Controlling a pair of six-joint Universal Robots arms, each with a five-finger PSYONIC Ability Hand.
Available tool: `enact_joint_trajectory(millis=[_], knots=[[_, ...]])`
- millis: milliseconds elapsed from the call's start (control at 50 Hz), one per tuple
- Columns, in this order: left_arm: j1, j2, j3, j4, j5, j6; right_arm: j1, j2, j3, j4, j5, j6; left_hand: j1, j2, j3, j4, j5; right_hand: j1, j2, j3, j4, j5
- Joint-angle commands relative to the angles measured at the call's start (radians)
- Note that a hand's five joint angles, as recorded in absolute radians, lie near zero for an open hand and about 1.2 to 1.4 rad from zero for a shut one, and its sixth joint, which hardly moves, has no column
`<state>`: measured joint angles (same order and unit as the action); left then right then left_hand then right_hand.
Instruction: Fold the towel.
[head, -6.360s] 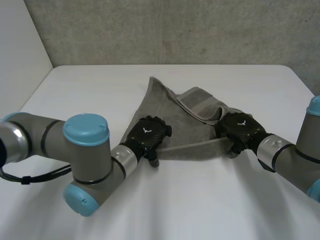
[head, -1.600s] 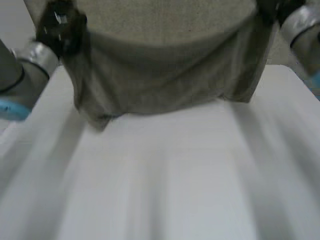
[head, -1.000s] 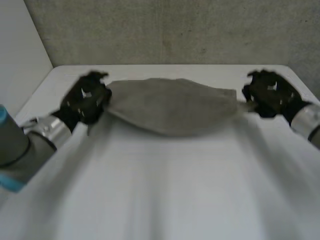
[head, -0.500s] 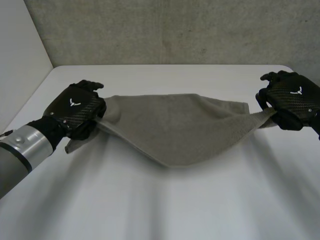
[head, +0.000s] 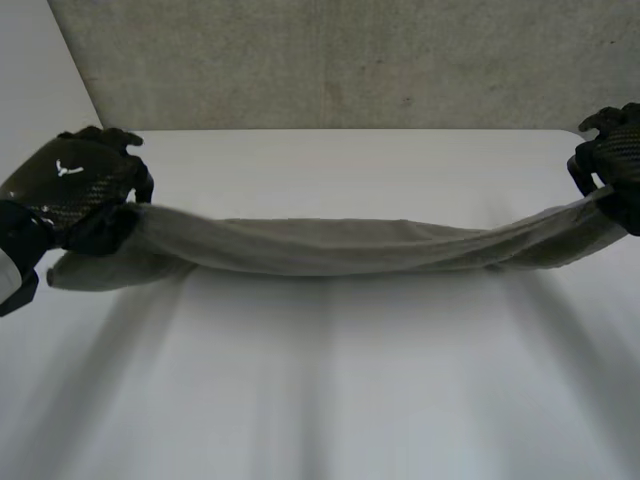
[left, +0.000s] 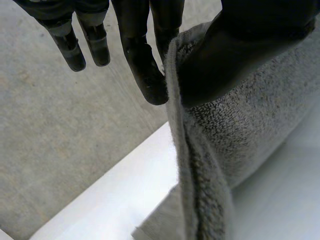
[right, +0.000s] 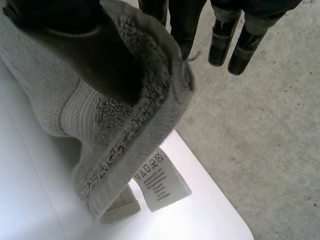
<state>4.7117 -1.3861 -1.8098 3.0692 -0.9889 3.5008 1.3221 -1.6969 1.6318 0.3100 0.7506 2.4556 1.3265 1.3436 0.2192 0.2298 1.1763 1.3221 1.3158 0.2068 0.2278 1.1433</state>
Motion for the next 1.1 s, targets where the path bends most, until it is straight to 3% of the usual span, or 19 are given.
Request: enact_joint_trajectory(millis=[20, 60, 100, 120, 160, 200, 260, 420, 580, 780, 1100], knots=[[-0.001, -0.192, 0.044, 0.052, -0.007, 0.006, 0.063, 0.198, -0.007, -0.051, 0.027, -0.061, 0.07, 0.053, -0.045, -0.055, 0.045, 0.074, 0.08, -0.032, -0.053, 0.078], [-0.013, -0.272, 0.076, 0.065, -0.014, 0.01, 0.108, 0.261, -0.041, -0.051, 0.07, -0.092, 0.07, 0.053, -0.045, -0.055, 0.045, 0.074, 0.08, -0.032, -0.053, 0.078], [-0.021, -0.349, 0.113, 0.071, -0.017, 0.01, 0.182, 0.417, -0.128, -0.046, 0.182, -0.148, 0.07, 0.053, -0.045, -0.055, 0.045, 0.074, 0.08, -0.032, -0.053, 0.078], [-0.031, -0.419, 0.156, 0.071, -0.017, 0.01, 0.183, 0.418, -0.128, -0.046, 0.182, -0.148, 0.07, 0.053, -0.045, -0.055, 0.045, 0.074, 0.08, -0.032, -0.053, 0.078], [-0.045, -0.499, 0.205, 0.071, -0.017, 0.012, 0.239, 0.567, -0.24, -0.043, 0.28, -0.174, 0.07, 0.053, -0.045, -0.055, 0.045, 0.074, 0.08, -0.032, -0.053, 0.078], [-0.067, -0.656, 0.32, 0.068, -0.022, 0.012, 0.262, 0.632, -0.297, -0.039, 0.32, -0.173, 0.07, 0.053, -0.045, -0.055, 0.045, 0.074, 0.08, -0.032, -0.053, 0.078], [-0.076, -0.719, 0.374, 0.066, -0.036, 0.012, 0.292, 0.73, -0.39, -0.038, 0.354, -0.167, 0.07, 0.053, -0.045, -0.055, 0.045, 0.074, 0.08, -0.032, -0.053, 0.078], [-0.12, -0.91, 0.588, 0.077, -0.142, 0.015, 0.328, 0.853, -0.558, -0.072, 0.38, -0.044, 0.07, 0.053, -0.045, -0.055, 0.045, 0.074, 0.08, -0.032, -0.053, 0.078], [-0.147, -0.953, 0.645, 0.161, -0.148, 0.012, 0.367, 0.941, -0.639, -0.218, 0.45, 0.023, 0.07, 0.053, -0.045, -0.055, 0.045, 0.074, 0.08, -0.032, -0.053, 0.078], [-0.176, -1.018, 0.671, 0.307, -0.154, 0.014, 0.391, 1.04, -0.727, -0.258, 0.483, 0.026, 0.07, 0.053, -0.045, -0.055, 0.045, 0.074, 0.08, -0.032, -0.053, 0.078], [-0.18, -1.107, 0.748, 0.318, -0.165, 0.017, 0.401, 1.163, -0.863, -0.29, 0.533, 0.025, 0.07, 0.053, -0.045, -0.055, 0.045, 0.074, 0.08, -0.032, -0.053, 0.078]])
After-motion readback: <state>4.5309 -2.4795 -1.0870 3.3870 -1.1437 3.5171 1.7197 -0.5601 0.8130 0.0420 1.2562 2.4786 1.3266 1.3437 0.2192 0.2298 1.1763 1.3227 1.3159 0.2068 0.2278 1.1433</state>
